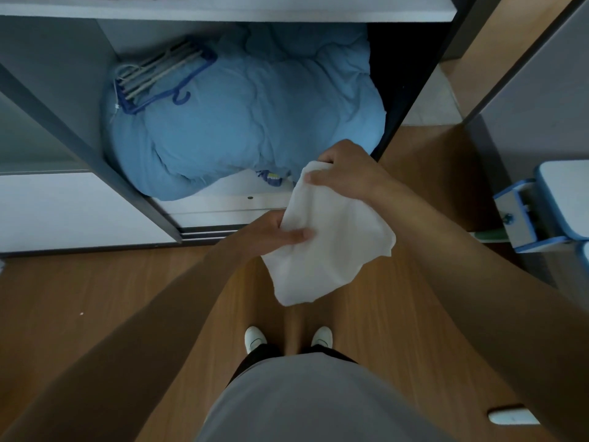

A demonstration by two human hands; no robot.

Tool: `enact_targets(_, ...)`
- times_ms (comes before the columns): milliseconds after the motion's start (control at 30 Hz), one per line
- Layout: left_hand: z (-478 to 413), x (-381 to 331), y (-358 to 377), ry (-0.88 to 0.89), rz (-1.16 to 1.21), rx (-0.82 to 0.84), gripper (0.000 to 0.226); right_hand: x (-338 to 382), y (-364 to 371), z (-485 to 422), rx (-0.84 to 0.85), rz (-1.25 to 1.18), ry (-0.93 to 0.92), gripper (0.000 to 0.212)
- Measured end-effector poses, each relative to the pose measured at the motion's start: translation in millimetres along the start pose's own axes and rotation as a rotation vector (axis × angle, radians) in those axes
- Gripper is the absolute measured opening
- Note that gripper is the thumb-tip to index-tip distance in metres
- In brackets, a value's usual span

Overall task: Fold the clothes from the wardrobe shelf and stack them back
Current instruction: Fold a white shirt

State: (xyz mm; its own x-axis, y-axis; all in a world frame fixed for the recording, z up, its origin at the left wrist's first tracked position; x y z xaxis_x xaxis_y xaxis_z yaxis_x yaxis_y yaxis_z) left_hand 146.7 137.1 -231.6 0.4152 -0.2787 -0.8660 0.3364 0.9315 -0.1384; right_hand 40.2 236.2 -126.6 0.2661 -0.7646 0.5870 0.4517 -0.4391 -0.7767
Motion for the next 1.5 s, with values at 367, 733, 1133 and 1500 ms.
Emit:
enact_targets(367,-2,4,-14,-0.081,0.661,-0.090,0.034,-109,32,34,-0.043,-0.610,0.538,0.086)
enact_targets(733,-2,21,-37,-0.186,0.751,-0.111,0.057,-75,101,60,0.249,-1.316,0.307,0.044)
enact_targets(1133,-6,38,-33,-0.030,0.422,0.029,0.054,-84,96,43,0.038,-1.280,0.599,0.024)
enact_targets(1500,-10,20,-45,-0.109,0.536,-0.280,0.024,-78,77,65,0.148,-1.437,0.343,0.037)
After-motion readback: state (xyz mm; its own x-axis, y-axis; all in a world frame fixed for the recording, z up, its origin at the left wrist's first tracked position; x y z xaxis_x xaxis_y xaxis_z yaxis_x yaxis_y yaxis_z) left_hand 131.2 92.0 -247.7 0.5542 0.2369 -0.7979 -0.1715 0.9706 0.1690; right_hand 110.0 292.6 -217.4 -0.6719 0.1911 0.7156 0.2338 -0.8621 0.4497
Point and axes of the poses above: each hand's wrist, its own z-axis away from the middle knuckle, its own y-axis out of the palm, x = y × z, the point moved 9 cm from there along -z, towards the middle knuckle, and after that the axes turned 1 degree about x, right-handed, at the moved point
